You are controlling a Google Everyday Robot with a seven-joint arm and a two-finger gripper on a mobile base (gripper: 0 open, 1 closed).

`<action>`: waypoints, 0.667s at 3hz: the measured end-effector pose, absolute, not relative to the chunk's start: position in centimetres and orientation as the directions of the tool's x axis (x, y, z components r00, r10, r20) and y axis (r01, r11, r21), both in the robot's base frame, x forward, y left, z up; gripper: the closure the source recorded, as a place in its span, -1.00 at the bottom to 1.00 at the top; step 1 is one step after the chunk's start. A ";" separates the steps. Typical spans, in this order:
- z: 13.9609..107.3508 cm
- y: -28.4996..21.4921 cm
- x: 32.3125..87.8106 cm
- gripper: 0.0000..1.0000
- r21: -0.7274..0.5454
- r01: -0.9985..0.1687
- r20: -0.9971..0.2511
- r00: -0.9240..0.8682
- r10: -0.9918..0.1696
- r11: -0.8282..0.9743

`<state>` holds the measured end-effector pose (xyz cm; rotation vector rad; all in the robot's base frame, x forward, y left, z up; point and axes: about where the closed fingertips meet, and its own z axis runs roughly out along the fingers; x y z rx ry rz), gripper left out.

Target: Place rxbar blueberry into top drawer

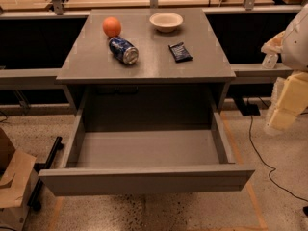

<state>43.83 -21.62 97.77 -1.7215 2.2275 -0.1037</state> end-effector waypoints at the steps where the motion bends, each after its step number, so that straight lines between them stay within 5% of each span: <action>1: 97.8 -21.6 43.8 -1.00 -0.252 -0.929 -0.208 -0.220 -0.953 0.270; 2: 98.0 -21.3 46.9 -1.00 -0.285 -0.908 -0.289 -0.223 -0.931 0.306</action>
Offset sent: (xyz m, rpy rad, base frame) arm 0.0522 0.0012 -0.0008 0.1075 -0.0874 -0.0238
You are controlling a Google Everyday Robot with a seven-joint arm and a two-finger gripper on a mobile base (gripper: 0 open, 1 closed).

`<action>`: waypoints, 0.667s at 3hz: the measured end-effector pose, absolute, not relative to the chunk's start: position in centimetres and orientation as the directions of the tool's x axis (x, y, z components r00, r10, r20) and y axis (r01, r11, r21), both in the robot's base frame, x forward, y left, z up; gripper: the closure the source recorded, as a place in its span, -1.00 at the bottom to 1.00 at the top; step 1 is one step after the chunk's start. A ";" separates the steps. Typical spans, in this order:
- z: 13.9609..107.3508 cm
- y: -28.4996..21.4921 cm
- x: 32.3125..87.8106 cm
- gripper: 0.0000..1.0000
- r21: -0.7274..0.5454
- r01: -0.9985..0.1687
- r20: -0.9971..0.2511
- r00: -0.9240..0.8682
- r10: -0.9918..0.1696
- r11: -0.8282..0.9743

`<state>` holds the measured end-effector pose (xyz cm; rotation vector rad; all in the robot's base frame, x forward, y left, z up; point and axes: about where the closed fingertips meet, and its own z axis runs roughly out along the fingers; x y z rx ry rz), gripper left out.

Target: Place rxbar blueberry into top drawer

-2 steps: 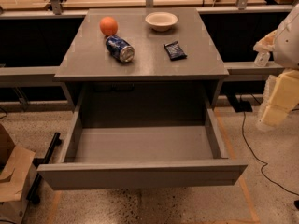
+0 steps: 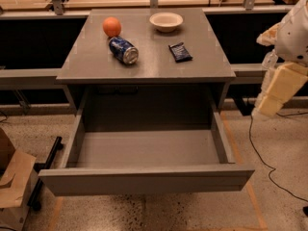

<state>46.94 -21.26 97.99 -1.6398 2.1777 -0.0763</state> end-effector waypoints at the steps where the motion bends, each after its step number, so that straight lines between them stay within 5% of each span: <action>1: 98.6 -20.3 50.4 -1.00 -0.320 -0.879 -0.389 -0.218 -0.895 0.353; 2: 98.7 -20.1 50.9 -1.00 -0.331 -0.873 -0.400 -0.213 -0.891 0.357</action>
Offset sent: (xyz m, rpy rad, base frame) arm 0.0293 0.0086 0.0054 0.0782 -0.0634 -0.0190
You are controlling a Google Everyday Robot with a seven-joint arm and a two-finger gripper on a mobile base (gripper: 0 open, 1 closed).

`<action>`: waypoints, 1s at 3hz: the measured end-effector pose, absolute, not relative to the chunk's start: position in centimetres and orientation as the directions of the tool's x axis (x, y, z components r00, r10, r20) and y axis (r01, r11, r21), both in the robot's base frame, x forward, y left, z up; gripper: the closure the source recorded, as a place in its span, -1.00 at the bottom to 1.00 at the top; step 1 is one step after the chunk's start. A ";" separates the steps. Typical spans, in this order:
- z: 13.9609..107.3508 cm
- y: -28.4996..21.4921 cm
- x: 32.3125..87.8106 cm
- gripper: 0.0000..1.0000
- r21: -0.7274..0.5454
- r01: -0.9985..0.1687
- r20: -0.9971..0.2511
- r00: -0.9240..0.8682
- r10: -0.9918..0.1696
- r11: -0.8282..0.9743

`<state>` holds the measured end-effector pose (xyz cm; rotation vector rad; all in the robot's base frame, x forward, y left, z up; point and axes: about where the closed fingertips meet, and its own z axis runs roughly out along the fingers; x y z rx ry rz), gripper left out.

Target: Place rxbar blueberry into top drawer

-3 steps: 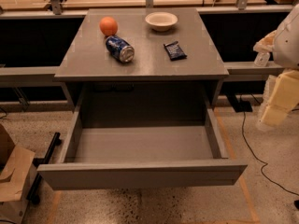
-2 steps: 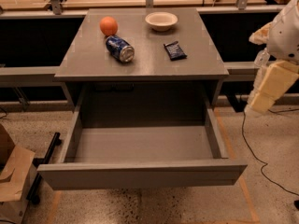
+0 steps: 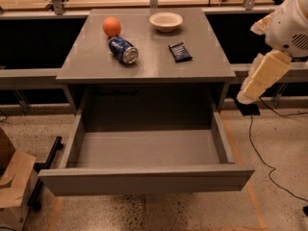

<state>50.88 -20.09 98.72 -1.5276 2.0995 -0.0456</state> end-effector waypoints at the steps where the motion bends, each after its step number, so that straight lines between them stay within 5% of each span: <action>1: 98.3 -20.1 51.7 -1.00 -0.329 -0.861 -0.419 -0.235 -0.877 0.388; 3: 99.4 -18.5 63.0 -1.00 -0.391 -0.784 -0.614 -0.168 -0.771 0.482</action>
Offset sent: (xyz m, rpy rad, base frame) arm 0.1221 0.0152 0.0196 0.2477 -0.2519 -0.0508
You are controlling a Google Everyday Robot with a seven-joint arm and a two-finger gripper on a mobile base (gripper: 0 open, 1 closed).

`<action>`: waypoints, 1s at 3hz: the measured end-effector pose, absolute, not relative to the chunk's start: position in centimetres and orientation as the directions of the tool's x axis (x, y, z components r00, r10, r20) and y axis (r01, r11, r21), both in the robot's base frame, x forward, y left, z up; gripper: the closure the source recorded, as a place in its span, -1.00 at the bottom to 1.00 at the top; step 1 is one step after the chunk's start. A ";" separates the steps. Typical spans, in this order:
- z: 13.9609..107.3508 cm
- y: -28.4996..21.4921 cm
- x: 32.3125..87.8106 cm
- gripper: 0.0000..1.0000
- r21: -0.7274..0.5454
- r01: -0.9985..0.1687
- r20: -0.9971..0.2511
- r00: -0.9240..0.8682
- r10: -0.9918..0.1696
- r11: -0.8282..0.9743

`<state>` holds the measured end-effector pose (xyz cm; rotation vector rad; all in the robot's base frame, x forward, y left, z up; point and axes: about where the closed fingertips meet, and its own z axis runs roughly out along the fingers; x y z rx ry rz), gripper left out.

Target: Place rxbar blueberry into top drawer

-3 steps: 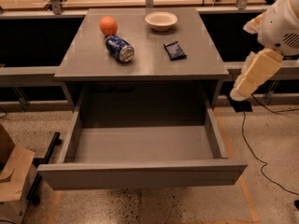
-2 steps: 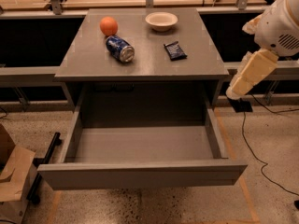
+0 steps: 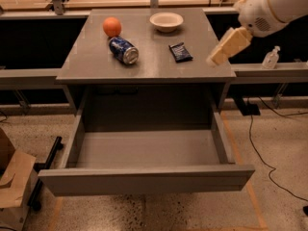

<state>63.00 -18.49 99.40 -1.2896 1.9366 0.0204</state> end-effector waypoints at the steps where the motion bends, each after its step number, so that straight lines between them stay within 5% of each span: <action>1: 98.8 -17.8 68.8 -1.00 -0.362 -0.765 -0.692 -0.162 -0.703 0.532; 3: 95.3 -15.9 74.1 -1.00 -0.273 -0.769 -0.743 -0.213 -0.635 0.578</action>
Offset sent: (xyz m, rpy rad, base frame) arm 0.1607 0.0438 -0.0573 0.2730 0.0623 -0.0673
